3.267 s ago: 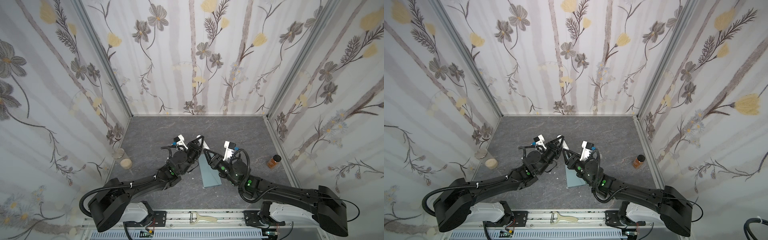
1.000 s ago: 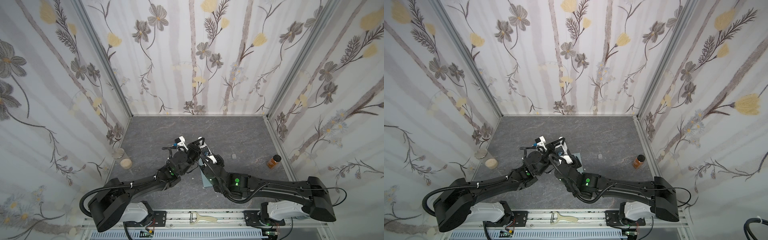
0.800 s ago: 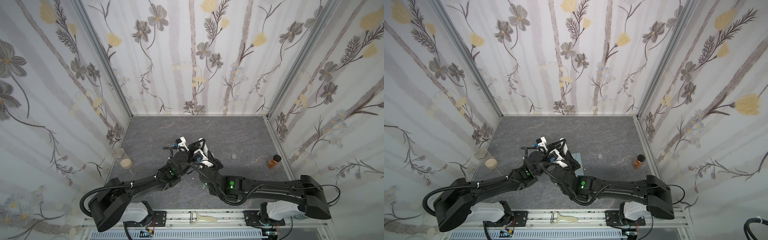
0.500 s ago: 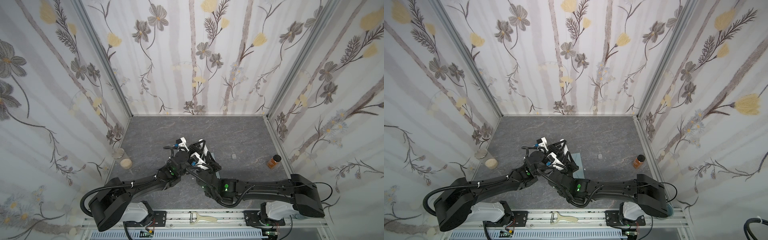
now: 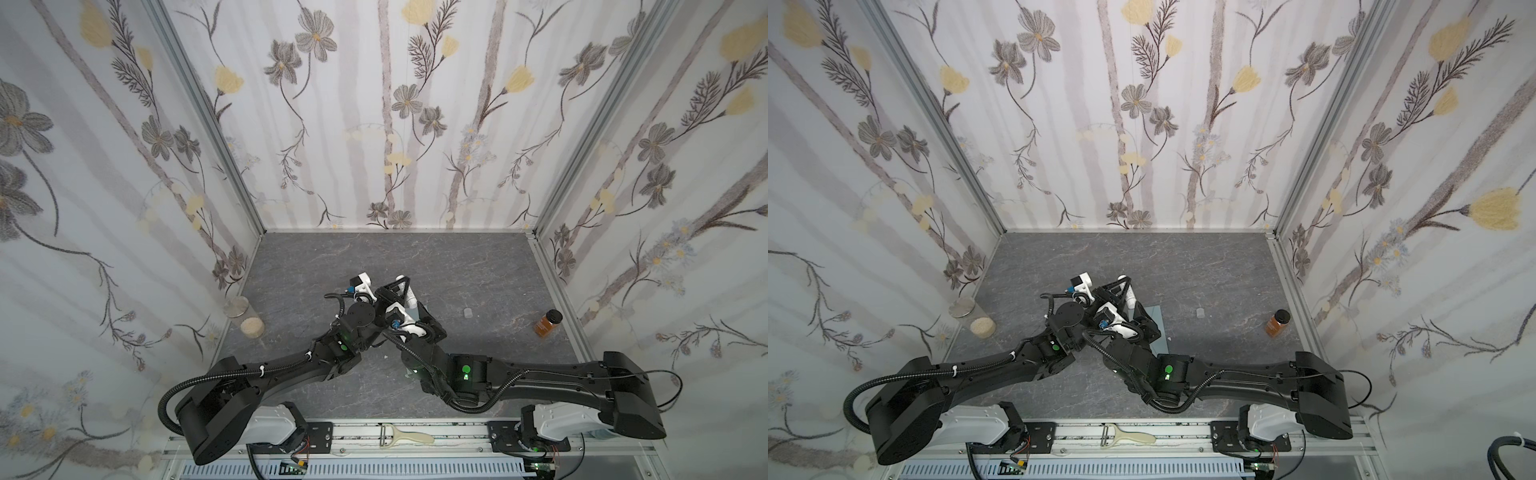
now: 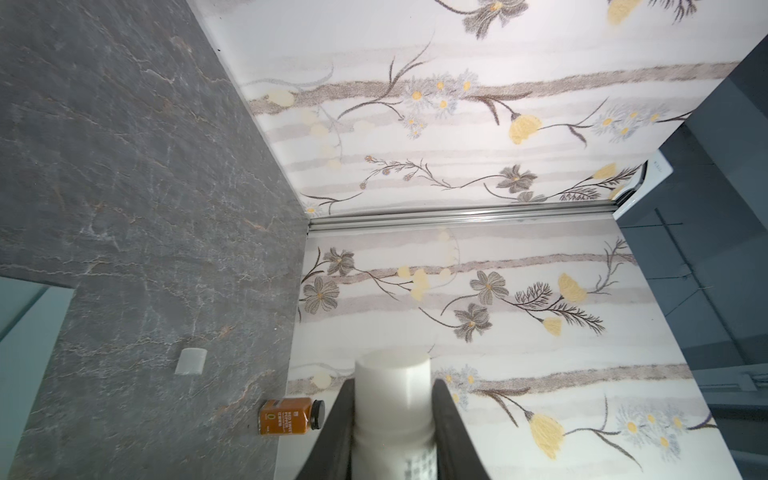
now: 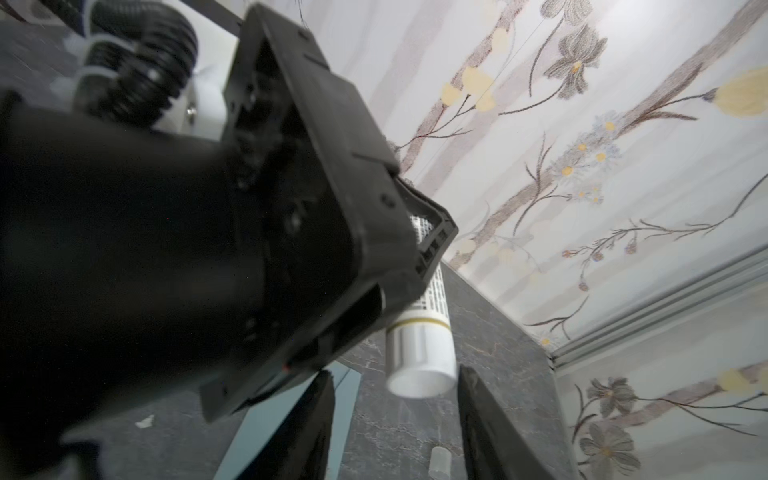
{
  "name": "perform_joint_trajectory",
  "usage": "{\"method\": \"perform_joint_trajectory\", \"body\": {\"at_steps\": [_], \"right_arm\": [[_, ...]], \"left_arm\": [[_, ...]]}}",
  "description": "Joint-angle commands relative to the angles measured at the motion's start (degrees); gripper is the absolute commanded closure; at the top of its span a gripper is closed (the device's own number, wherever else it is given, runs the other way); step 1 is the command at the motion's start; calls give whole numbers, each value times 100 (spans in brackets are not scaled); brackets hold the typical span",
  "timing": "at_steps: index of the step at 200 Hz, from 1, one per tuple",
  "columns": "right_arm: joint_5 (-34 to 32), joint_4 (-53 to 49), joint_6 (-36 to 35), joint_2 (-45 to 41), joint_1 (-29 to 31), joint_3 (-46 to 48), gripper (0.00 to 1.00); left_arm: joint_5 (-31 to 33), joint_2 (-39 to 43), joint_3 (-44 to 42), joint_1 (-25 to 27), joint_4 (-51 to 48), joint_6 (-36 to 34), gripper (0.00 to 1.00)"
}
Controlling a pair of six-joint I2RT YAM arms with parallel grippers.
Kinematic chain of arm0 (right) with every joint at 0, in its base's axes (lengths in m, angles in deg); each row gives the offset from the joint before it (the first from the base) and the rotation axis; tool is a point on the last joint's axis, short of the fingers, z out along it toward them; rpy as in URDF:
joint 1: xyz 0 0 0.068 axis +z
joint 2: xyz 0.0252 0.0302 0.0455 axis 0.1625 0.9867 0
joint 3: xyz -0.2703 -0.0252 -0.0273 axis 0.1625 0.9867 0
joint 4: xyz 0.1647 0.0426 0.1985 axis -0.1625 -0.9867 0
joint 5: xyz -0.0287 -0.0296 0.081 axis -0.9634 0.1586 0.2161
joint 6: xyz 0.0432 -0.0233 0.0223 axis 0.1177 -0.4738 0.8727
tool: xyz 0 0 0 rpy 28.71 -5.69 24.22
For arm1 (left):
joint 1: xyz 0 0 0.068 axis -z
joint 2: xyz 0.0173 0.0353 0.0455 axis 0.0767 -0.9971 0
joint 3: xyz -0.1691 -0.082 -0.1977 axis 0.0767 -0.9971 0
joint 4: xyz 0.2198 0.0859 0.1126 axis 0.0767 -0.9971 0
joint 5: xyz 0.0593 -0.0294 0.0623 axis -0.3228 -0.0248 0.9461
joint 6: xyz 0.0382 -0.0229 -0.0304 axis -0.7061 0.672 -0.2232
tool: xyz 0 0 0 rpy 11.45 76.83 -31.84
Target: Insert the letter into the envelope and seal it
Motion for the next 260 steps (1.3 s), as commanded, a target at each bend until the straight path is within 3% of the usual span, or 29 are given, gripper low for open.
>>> {"method": "perform_joint_trajectory", "body": {"at_steps": [1, 36, 62, 84, 141, 204, 240, 260], "right_arm": [[1342, -21, 1170, -436, -63, 173, 47], [2585, 168, 2287, -1527, -415, 690, 45], [3869, 508, 3267, -2392, -1167, 1305, 43], [4562, 904, 3831, -2948, -1696, 1725, 41], [6136, 1426, 4876, -2683, -2426, 1823, 37], [6330, 2755, 5837, -1756, -2425, 1915, 41], [6316, 2672, 5730, -1497, -2434, 1640, 54], [6207, 2567, 5621, -1561, -2451, 1630, 55]], "left_arm": [[7, 41, 13, -18, 375, -99, 100], [88, 132, 0, -71, 367, -315, 100], [119, 210, -21, -87, 367, -519, 100], [89, 223, -48, -89, 354, -590, 100], [38, 204, -66, -80, 353, -646, 100], [172, 124, 125, -45, 357, -777, 100], [-7, 58, 181, -36, 358, -775, 100], [-47, 114, 107, -37, 352, -802, 100]]}}
